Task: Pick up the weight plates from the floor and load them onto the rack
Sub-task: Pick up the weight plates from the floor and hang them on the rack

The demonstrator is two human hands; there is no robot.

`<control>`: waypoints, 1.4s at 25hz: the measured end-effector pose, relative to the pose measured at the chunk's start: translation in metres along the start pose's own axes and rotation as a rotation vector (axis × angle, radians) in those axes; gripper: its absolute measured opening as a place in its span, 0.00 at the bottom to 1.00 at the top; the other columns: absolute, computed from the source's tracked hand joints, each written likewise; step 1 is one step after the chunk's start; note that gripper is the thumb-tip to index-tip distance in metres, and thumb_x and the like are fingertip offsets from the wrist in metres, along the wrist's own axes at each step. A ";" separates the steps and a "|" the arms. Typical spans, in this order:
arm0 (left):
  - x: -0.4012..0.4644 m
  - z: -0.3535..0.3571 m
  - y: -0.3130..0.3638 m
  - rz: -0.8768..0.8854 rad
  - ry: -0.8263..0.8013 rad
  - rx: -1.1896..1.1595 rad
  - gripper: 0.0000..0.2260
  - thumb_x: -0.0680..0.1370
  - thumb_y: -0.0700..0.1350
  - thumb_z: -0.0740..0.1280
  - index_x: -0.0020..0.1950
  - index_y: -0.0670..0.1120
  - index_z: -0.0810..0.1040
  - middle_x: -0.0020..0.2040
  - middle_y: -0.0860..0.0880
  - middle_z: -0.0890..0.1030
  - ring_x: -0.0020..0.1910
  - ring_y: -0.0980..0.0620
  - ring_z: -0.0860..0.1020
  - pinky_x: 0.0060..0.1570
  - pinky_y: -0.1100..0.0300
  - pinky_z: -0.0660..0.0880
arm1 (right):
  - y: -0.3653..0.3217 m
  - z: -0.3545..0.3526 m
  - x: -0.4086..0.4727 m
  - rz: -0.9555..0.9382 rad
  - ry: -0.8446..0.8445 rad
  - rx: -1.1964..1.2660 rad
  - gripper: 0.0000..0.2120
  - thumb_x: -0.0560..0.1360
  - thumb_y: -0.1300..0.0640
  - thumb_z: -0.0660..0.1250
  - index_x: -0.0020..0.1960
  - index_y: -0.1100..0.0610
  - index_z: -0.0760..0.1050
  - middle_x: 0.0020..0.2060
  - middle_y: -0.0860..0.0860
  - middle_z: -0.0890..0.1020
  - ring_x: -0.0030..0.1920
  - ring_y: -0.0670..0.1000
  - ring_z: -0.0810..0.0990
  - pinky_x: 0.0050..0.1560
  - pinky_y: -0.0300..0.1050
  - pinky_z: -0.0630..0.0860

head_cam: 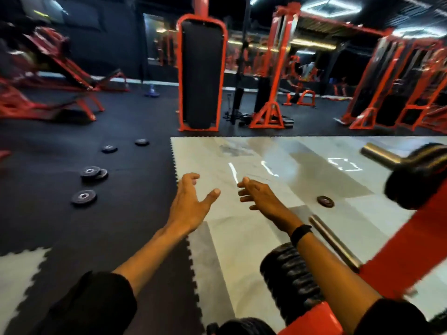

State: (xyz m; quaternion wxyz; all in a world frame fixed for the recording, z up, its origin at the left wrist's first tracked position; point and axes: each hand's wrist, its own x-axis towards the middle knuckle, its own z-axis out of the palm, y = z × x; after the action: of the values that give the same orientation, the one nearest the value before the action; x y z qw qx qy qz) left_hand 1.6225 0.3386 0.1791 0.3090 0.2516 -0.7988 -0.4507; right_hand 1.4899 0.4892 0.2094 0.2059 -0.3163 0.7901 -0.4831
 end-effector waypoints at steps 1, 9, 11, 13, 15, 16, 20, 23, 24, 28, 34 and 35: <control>0.003 -0.020 -0.011 -0.008 -0.004 0.023 0.24 0.75 0.54 0.72 0.66 0.49 0.68 0.65 0.47 0.72 0.61 0.46 0.75 0.60 0.45 0.75 | -0.007 0.018 0.012 -0.002 -0.024 0.002 0.25 0.81 0.39 0.52 0.63 0.55 0.75 0.58 0.55 0.80 0.58 0.54 0.80 0.60 0.56 0.75; 0.060 -0.090 -0.080 -0.158 -0.028 0.025 0.14 0.77 0.50 0.71 0.58 0.48 0.74 0.55 0.49 0.77 0.42 0.56 0.75 0.42 0.63 0.74 | -0.026 0.095 0.110 -0.008 -0.140 -0.015 0.28 0.81 0.38 0.48 0.65 0.56 0.74 0.59 0.56 0.80 0.58 0.56 0.80 0.61 0.54 0.75; 0.082 -0.087 -0.090 -0.158 -0.092 0.025 0.14 0.78 0.50 0.70 0.60 0.46 0.74 0.55 0.49 0.78 0.41 0.59 0.74 0.38 0.67 0.70 | -0.009 0.099 0.131 0.035 -0.124 0.021 0.29 0.81 0.37 0.48 0.65 0.55 0.74 0.58 0.56 0.81 0.57 0.55 0.81 0.59 0.52 0.76; 0.117 -0.079 -0.105 -0.155 -0.135 0.024 0.15 0.78 0.50 0.70 0.61 0.45 0.74 0.56 0.48 0.78 0.41 0.59 0.74 0.38 0.68 0.69 | 0.012 0.102 0.158 0.074 -0.110 0.045 0.29 0.80 0.35 0.48 0.63 0.54 0.75 0.57 0.55 0.82 0.56 0.54 0.82 0.57 0.51 0.76; 0.160 -0.064 -0.115 -0.158 -0.161 0.012 0.15 0.78 0.50 0.70 0.61 0.45 0.74 0.56 0.47 0.78 0.45 0.56 0.75 0.38 0.68 0.70 | 0.029 0.095 0.190 0.100 -0.092 0.054 0.31 0.77 0.32 0.49 0.62 0.52 0.76 0.55 0.54 0.83 0.55 0.53 0.83 0.57 0.52 0.77; 0.185 -0.054 -0.119 -0.153 -0.174 0.000 0.15 0.78 0.50 0.70 0.61 0.46 0.74 0.57 0.47 0.78 0.47 0.54 0.76 0.38 0.68 0.70 | 0.035 0.087 0.210 0.103 -0.072 0.064 0.31 0.76 0.30 0.50 0.61 0.51 0.77 0.54 0.53 0.83 0.54 0.52 0.83 0.57 0.53 0.78; 0.298 -0.007 -0.111 -0.054 -0.270 -0.022 0.15 0.78 0.52 0.69 0.61 0.47 0.73 0.58 0.47 0.78 0.51 0.52 0.76 0.40 0.65 0.71 | 0.042 0.035 0.301 0.106 0.058 0.127 0.34 0.73 0.29 0.49 0.60 0.51 0.77 0.53 0.54 0.84 0.54 0.53 0.83 0.58 0.55 0.79; 0.383 0.021 -0.097 -0.007 -0.297 -0.021 0.16 0.78 0.53 0.68 0.61 0.47 0.73 0.58 0.48 0.78 0.51 0.52 0.76 0.41 0.67 0.70 | 0.032 -0.001 0.375 0.095 0.123 0.131 0.34 0.73 0.29 0.49 0.61 0.52 0.77 0.54 0.54 0.84 0.54 0.53 0.83 0.58 0.55 0.79; 0.408 0.029 -0.095 0.007 -0.298 -0.025 0.16 0.79 0.53 0.68 0.61 0.47 0.73 0.58 0.48 0.78 0.53 0.51 0.77 0.42 0.67 0.71 | 0.027 -0.008 0.398 0.083 0.135 0.130 0.34 0.73 0.29 0.49 0.61 0.52 0.77 0.54 0.54 0.84 0.54 0.53 0.83 0.58 0.55 0.79; 0.481 0.057 -0.110 -0.020 -0.291 -0.037 0.16 0.79 0.53 0.68 0.62 0.46 0.73 0.59 0.47 0.78 0.55 0.51 0.76 0.43 0.68 0.70 | 0.024 -0.018 0.470 0.068 0.103 0.115 0.34 0.73 0.29 0.50 0.60 0.52 0.77 0.53 0.53 0.84 0.54 0.53 0.83 0.58 0.55 0.78; 0.583 0.131 -0.151 -0.063 -0.359 -0.040 0.16 0.79 0.52 0.68 0.63 0.45 0.73 0.60 0.46 0.77 0.56 0.50 0.76 0.53 0.60 0.74 | 0.060 -0.022 0.587 0.107 0.063 0.089 0.35 0.72 0.29 0.49 0.60 0.52 0.77 0.52 0.52 0.84 0.54 0.52 0.83 0.55 0.50 0.78; 0.603 0.143 -0.154 -0.059 -0.364 -0.049 0.16 0.79 0.52 0.68 0.62 0.45 0.73 0.60 0.46 0.77 0.56 0.50 0.76 0.53 0.60 0.73 | 0.066 -0.025 0.606 0.107 0.064 0.078 0.35 0.72 0.29 0.49 0.61 0.52 0.77 0.52 0.52 0.84 0.54 0.52 0.83 0.55 0.49 0.78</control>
State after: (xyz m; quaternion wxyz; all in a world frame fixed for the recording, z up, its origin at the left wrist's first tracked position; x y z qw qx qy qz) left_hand 1.1272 -0.0628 0.1471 0.1523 0.1814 -0.8226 -0.5170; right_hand 1.0211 0.1036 0.1494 0.2183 -0.2497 0.7926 -0.5116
